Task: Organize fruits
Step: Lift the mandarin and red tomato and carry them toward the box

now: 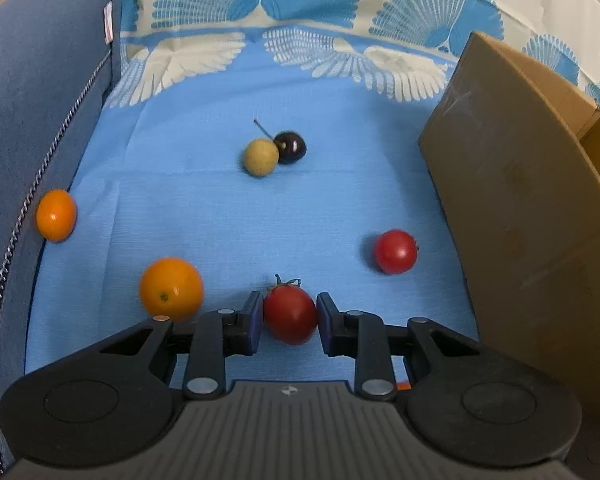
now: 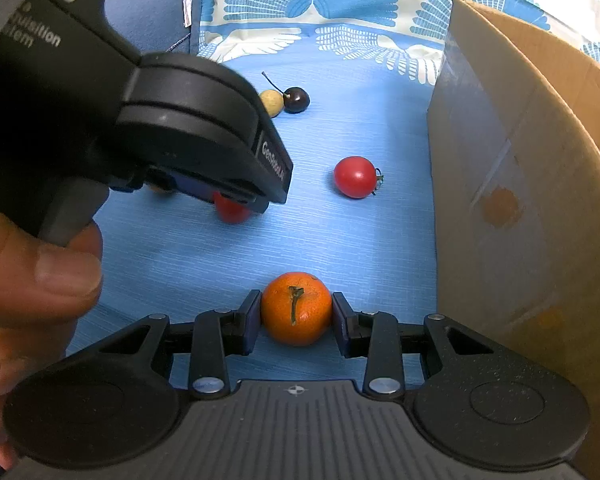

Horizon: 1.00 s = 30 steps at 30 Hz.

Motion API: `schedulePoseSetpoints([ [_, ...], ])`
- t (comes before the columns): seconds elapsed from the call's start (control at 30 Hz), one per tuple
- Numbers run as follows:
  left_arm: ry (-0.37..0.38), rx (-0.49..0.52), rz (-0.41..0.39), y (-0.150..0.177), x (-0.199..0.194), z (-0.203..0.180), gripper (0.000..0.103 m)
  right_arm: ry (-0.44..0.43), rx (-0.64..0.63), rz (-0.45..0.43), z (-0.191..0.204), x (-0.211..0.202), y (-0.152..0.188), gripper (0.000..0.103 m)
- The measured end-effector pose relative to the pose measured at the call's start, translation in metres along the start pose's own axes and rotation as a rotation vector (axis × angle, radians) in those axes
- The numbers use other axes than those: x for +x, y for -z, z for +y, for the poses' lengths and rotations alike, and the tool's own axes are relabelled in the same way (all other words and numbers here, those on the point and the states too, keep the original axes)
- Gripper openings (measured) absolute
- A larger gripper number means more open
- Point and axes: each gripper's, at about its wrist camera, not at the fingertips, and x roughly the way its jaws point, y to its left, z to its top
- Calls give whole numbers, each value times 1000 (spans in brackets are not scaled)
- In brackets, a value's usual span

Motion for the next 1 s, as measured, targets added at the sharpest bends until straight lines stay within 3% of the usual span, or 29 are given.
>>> schedulePoseSetpoints([
  [0.37, 22, -80, -203, -1, -51, 8, 31, 4, -20, -94, -1, -32, 4, 38],
  [0.57, 41, -141, -376, 5, -101, 10, 31, -20, -64, -237, 2, -72, 9, 38],
  [0.73, 123, -221, -467, 24, -142, 6, 31, -39, -83, -363, 0, -112, 11, 38],
  [1.0, 157, -151, -532, 46, -168, -24, 31, -39, -125, -495, -25, -168, 29, 38],
])
